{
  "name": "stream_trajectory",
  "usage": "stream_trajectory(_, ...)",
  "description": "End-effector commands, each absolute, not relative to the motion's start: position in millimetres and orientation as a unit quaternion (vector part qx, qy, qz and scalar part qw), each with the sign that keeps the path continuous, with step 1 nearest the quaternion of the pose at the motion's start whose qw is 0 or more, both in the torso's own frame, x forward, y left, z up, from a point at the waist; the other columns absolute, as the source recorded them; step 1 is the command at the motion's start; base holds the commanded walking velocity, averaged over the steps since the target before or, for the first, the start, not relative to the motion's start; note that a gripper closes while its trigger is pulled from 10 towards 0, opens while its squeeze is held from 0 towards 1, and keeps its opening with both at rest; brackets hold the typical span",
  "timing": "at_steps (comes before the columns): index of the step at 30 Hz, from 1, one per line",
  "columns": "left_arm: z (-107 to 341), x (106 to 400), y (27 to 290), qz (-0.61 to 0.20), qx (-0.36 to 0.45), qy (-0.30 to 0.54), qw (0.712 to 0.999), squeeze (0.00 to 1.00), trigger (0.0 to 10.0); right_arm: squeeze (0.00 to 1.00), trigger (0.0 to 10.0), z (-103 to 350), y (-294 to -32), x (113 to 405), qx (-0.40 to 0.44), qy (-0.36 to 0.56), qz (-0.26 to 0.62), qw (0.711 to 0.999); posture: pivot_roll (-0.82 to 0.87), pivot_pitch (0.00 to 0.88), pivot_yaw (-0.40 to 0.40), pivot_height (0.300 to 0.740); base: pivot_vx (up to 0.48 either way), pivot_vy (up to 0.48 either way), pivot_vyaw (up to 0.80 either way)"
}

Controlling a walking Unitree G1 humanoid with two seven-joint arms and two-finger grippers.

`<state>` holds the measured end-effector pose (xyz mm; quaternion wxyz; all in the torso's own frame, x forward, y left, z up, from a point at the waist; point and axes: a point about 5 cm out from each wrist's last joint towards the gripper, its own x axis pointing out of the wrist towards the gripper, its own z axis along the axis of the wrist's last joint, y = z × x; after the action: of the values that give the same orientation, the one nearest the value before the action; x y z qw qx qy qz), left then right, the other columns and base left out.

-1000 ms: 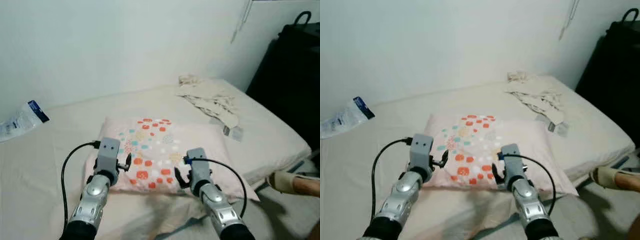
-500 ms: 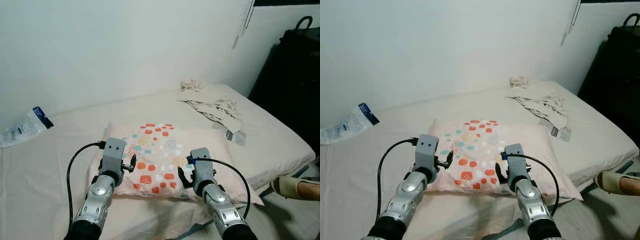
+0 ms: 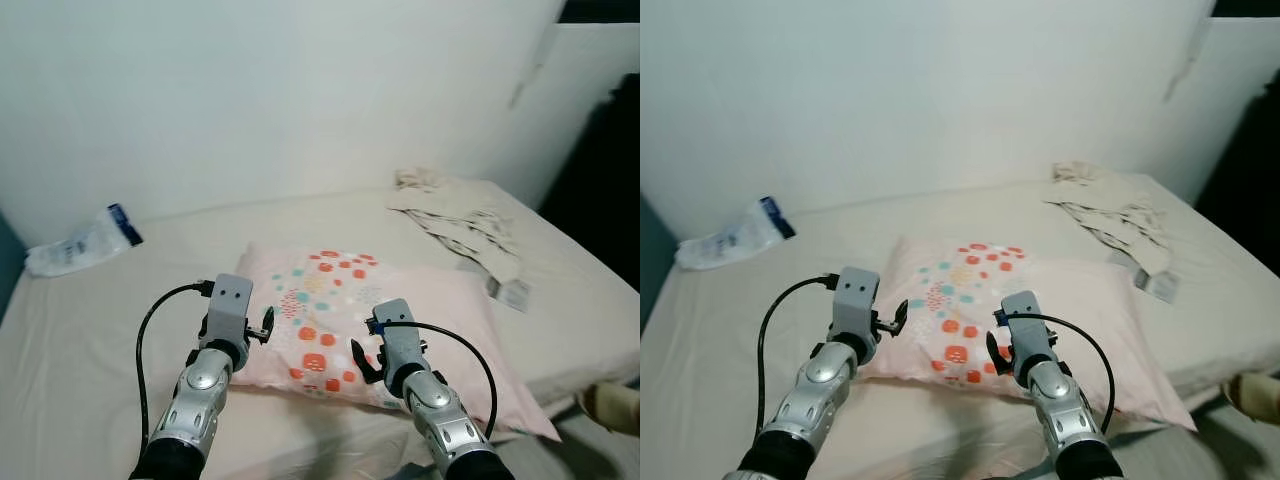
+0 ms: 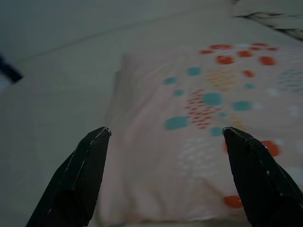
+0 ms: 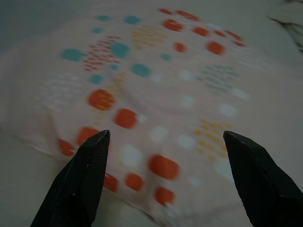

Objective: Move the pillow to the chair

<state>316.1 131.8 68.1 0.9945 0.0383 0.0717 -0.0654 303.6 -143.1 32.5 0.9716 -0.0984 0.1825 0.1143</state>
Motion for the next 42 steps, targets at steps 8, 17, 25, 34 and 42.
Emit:
stream_trajectory(8,62.8,312.3,134.0,-0.059,0.040,0.081,0.994,0.00,10.0,0.00,10.0,36.8,-137.7,306.2,-0.093,0.172,0.126,0.973,-0.02,0.046,-0.049,0.740,0.000,0.000,0.80)
stream_trajectory(17,63.1,312.5,134.2,-0.061,0.043,0.082,0.994,0.00,10.0,0.00,10.0,36.5,-136.5,305.8,-0.090,0.172,0.127,0.973,-0.02,0.053,-0.044,0.740,0.000,0.000,0.80)
stream_trajectory(25,62.5,312.5,134.9,-0.061,0.044,0.084,0.994,0.00,10.0,0.00,10.0,34.3,-138.6,304.2,-0.091,0.176,0.125,0.972,-0.03,0.055,-0.039,0.740,0.000,0.000,0.80)
stream_trajectory(34,63.2,313.5,134.9,-0.062,0.044,0.084,0.994,0.00,10.0,0.00,10.0,35.8,-139.6,305.2,-0.090,0.172,0.120,0.974,-0.03,0.051,-0.033,0.740,0.000,0.000,0.80)
stream_trajectory(42,63.3,314.0,135.6,-0.062,0.042,0.083,0.994,0.00,10.0,0.00,10.0,36.9,-139.2,306.2,-0.092,0.170,0.121,0.974,-0.03,0.052,-0.035,0.740,0.000,0.000,0.80)
